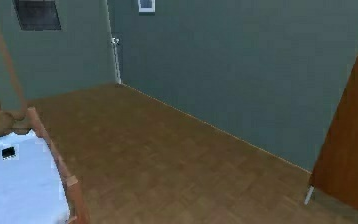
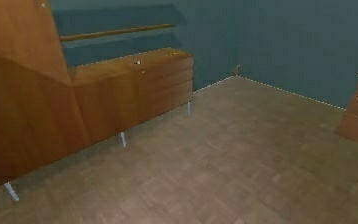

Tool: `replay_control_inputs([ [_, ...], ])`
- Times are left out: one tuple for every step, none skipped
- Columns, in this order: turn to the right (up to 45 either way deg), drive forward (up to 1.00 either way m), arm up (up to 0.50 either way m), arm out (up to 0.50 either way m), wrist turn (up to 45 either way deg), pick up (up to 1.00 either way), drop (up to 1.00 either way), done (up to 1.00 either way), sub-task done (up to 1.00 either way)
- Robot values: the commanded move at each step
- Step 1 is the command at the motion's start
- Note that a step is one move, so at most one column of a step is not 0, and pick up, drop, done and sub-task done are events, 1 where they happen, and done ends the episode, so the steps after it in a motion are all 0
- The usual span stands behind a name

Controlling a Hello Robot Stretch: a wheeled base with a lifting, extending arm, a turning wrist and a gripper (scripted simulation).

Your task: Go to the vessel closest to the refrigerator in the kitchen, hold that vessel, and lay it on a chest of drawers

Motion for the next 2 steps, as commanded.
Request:
replay_control_inputs([
  [0.0,1.00,0.00,0.00,0.0,0.00,0.00,0.00,0.00],
  [3.0,0.00,0.00,0.00,0.0,0.00,0.00,0.00,0.00],
])
